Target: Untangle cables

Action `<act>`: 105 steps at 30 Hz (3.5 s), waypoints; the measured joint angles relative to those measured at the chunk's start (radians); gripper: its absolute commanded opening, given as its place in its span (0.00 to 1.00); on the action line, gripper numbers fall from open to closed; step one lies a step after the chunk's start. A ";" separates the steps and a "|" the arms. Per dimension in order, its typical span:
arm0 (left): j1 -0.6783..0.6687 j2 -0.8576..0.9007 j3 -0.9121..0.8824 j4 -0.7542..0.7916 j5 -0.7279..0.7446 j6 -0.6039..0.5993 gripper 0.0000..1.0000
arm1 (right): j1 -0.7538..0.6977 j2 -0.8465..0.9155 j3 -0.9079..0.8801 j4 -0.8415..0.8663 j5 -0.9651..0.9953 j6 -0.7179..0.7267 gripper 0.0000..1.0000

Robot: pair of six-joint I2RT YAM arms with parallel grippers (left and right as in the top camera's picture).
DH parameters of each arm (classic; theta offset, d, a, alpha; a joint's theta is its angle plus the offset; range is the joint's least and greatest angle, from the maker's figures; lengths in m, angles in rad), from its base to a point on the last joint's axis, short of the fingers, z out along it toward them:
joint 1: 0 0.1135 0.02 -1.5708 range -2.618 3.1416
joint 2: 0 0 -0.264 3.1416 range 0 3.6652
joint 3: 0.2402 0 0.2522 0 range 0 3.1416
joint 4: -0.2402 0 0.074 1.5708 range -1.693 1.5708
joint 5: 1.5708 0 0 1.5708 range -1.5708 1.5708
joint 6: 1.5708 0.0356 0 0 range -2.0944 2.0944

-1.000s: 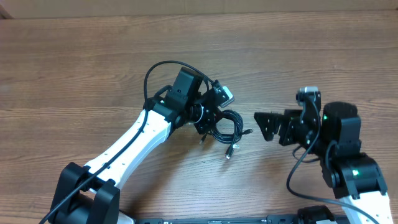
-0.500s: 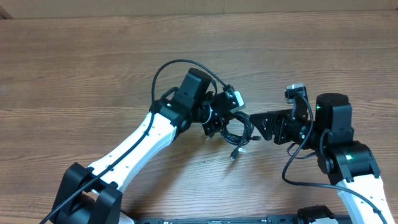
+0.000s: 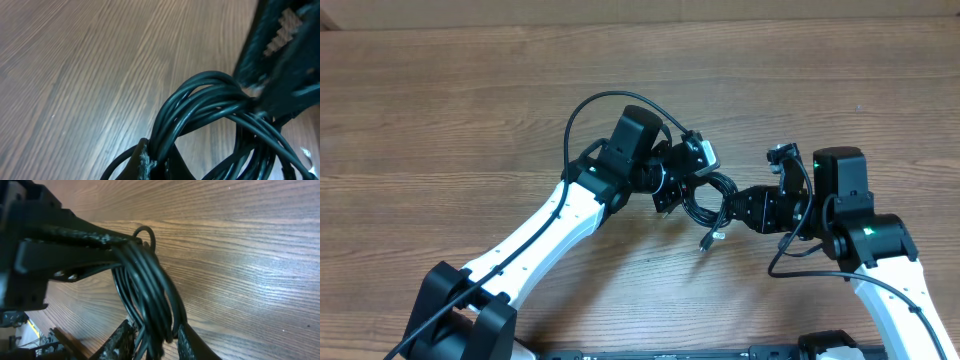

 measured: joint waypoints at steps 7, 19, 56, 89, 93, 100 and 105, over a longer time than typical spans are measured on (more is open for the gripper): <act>0.002 0.000 0.000 0.002 0.019 -0.001 0.04 | 0.000 0.013 0.000 -0.016 0.000 -0.001 0.14; 0.002 0.000 0.000 0.051 0.026 -0.066 0.04 | 0.000 0.014 0.000 -0.053 0.000 0.000 0.14; 0.171 0.000 0.000 0.024 0.138 -0.391 0.04 | 0.004 0.016 0.012 -0.203 0.397 0.180 0.45; 0.060 0.000 0.000 -0.089 0.108 -0.079 0.04 | 0.053 0.016 0.012 -0.041 0.037 0.116 0.17; 0.060 0.000 0.000 -0.085 0.108 -0.092 0.04 | 0.106 0.016 0.012 -0.040 0.035 0.109 0.18; 0.060 0.000 0.000 -0.085 0.108 -0.097 0.04 | 0.165 0.016 0.012 -0.040 0.105 0.105 0.17; 0.058 0.000 0.000 -0.084 0.108 -0.101 0.04 | 0.169 0.016 0.012 -0.040 0.165 0.105 0.17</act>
